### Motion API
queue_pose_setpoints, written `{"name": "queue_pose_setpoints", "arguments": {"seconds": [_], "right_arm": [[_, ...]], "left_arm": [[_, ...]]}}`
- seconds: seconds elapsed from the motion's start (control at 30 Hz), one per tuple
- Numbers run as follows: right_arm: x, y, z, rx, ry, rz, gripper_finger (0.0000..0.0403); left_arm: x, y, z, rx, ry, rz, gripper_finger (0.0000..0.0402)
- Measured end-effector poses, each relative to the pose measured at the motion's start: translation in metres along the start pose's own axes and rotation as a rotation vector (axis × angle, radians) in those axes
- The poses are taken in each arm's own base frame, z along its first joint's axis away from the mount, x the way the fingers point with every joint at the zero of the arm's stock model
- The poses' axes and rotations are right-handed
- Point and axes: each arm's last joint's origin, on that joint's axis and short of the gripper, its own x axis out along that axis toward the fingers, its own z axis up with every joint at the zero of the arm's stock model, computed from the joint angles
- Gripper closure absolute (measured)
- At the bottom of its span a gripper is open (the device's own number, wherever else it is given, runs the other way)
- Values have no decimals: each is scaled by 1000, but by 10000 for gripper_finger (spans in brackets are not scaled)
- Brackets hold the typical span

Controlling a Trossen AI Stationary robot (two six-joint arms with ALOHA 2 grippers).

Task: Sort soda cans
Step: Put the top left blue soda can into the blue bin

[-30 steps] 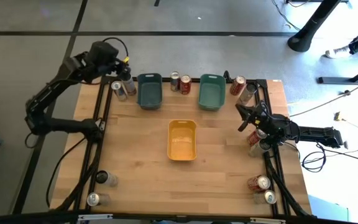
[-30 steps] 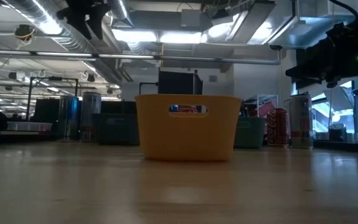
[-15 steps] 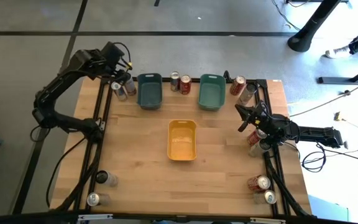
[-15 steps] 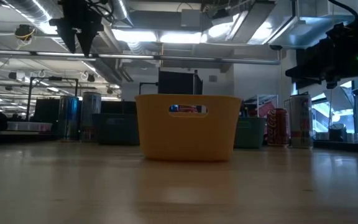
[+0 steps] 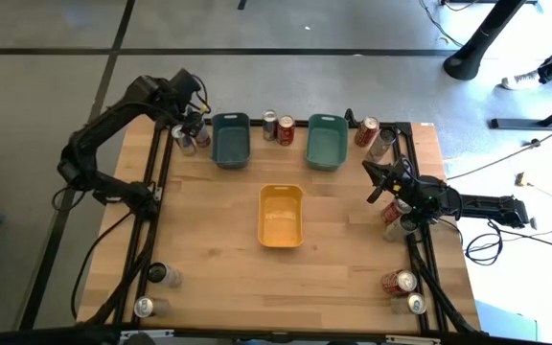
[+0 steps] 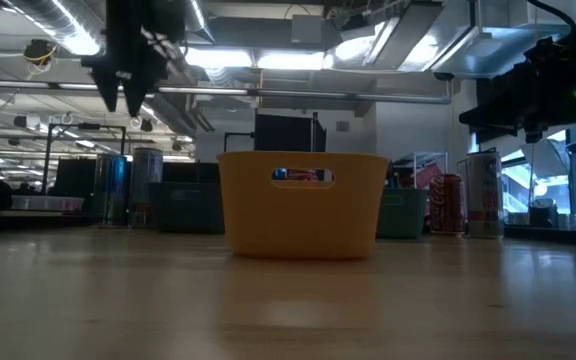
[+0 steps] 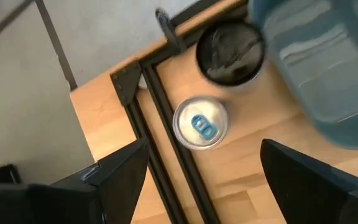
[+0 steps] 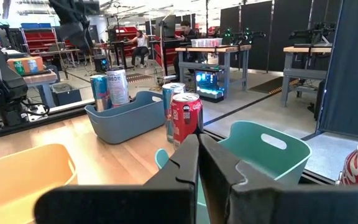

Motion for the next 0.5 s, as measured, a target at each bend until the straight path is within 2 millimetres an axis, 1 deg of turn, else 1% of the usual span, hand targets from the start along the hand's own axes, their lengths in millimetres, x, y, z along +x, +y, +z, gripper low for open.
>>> {"name": "queue_pose_setpoints", "arguments": {"seconds": [0.1,0.23,0.37,0.5], "right_arm": [[0,0,0,-1,0,0,388],[0,0,0,-1,2,0,388],[0,0,0,-2,2,0,388],[0,0,0,-2,2,-1,388]], "left_arm": [[14,0,-1,-3,19,10,101],[26,-6,1,-2,-12,-22,101],[40,-6,-3,13,23,-15,101],[49,-9,-5,39,19,-15,101]]}}
